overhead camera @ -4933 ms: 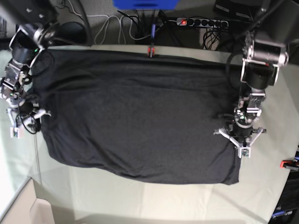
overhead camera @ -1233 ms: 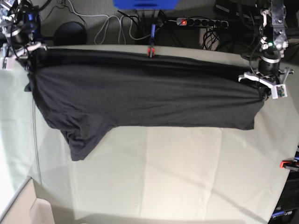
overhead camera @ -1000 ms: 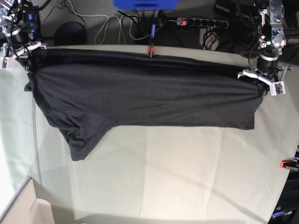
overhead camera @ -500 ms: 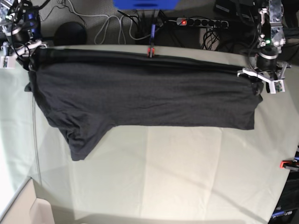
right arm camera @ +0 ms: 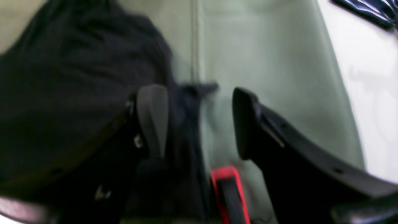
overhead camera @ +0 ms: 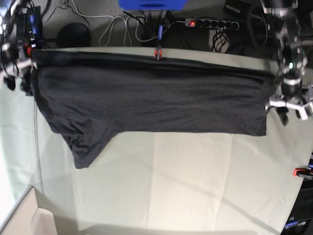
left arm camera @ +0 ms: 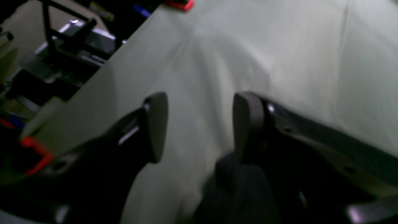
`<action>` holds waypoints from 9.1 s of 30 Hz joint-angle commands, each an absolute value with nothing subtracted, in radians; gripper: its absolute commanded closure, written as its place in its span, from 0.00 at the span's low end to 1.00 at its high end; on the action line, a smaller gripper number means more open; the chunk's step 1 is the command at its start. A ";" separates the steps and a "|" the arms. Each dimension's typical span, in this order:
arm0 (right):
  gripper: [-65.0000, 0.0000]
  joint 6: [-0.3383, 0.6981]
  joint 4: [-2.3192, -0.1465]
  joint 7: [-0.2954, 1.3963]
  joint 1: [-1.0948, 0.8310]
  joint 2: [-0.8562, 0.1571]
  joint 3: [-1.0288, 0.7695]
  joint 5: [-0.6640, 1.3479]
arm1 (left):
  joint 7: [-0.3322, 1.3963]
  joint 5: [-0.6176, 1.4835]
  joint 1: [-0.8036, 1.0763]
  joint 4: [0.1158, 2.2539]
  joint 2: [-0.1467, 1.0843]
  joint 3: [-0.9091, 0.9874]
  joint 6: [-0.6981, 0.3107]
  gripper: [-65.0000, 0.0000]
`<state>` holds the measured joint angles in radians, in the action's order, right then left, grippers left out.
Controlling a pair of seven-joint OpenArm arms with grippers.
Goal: Layout the t-shirt on the table in an organized manner, then fold the t-shirt properly
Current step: 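Release the fold and move both grippers to the shirt's folded sides, then grasp the hem corners with both grippers, then fold the hem over toward the collar edge with both grippers, then regrasp the folded edge with the right gripper and tuck it, then release the shirt with the left gripper and move it inward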
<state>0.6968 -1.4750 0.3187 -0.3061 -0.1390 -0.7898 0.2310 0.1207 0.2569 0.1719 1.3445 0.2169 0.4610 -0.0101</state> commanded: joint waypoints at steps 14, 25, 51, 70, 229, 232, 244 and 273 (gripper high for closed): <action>0.48 0.698 -1.489 0.450 -0.038 -0.116 -0.794 -0.035 | 0.159 0.262 -0.125 0.984 0.236 0.318 -0.064 0.49; 0.47 0.698 -1.357 0.447 0.088 -0.120 -0.716 -0.150 | 0.156 0.254 -0.232 0.779 0.237 0.294 -0.070 0.50; 0.47 0.698 -0.983 0.260 0.205 -0.162 -0.616 -0.226 | 0.156 0.254 -0.228 0.780 0.243 0.252 -0.070 1.00; 0.69 0.698 -0.981 0.260 0.199 -0.157 -0.616 -0.229 | 0.156 0.254 -0.232 0.788 0.243 0.252 -0.070 1.00; 1.00 0.698 -1.469 0.243 -0.041 -0.054 -0.662 -0.182 | 0.249 0.265 0.251 1.345 0.137 0.476 -0.070 0.48; 1.00 0.698 -1.492 0.243 -0.093 -0.036 -0.690 -0.182 | 0.249 0.265 0.242 1.345 0.137 0.475 -0.070 0.48; 0.97 0.698 -1.489 0.243 -0.306 -0.036 -0.699 -0.051 | 0.251 0.265 0.240 1.345 0.137 0.475 -0.070 0.37; 0.56 0.698 -1.489 0.245 -0.337 -0.007 -0.679 -0.053 | 0.246 0.404 0.160 1.199 0.185 0.320 -0.071 0.07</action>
<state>0.6994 -1.4734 0.2653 -0.3336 0.0006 -0.6750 -0.0673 0.2222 0.3927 0.1654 1.1965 0.1818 0.3214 -0.0628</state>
